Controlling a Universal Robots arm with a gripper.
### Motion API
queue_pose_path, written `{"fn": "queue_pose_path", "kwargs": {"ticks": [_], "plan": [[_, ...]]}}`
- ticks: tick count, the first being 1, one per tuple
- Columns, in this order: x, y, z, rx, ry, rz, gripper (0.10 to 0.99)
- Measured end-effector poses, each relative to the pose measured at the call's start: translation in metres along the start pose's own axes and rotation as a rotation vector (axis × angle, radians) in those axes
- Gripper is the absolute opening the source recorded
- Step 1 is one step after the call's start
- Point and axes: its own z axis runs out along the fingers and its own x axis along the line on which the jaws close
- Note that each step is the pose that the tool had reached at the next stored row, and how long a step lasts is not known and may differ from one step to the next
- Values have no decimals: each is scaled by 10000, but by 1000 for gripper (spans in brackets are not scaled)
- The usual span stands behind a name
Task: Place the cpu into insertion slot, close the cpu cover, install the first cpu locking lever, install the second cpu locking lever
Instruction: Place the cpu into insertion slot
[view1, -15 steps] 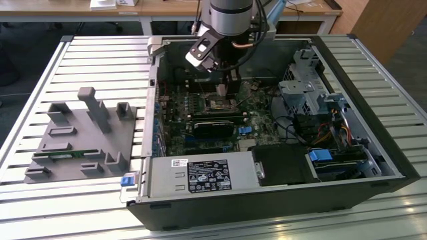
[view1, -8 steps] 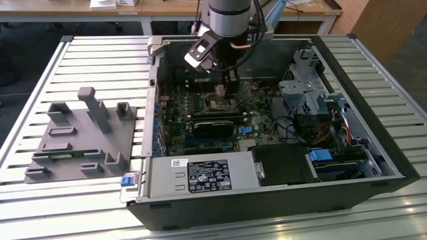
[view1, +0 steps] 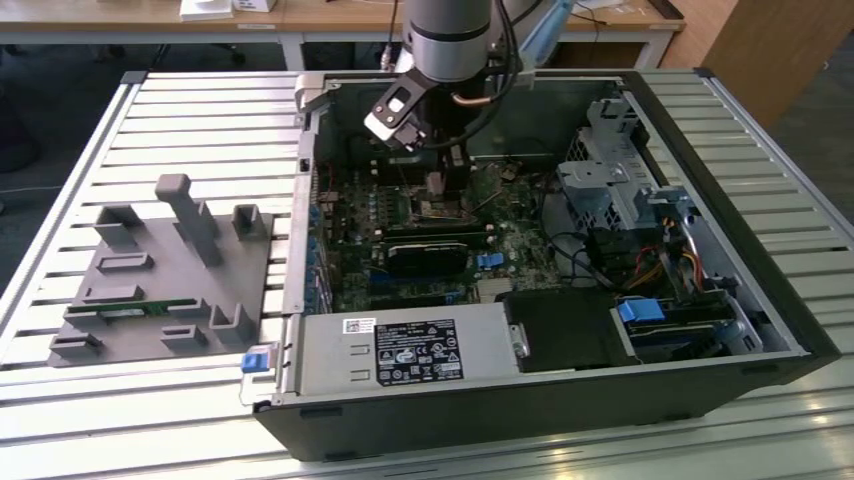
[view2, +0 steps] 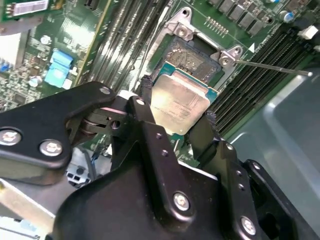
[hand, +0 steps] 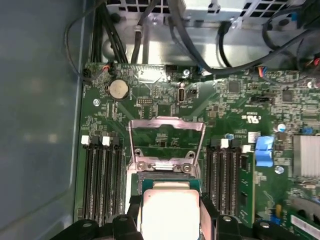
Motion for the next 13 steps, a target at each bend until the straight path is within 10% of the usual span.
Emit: {"fn": "queue_pose_path", "kwargs": {"ticks": [13], "plan": [[2,-39,142,0,0,-3,541]]}}
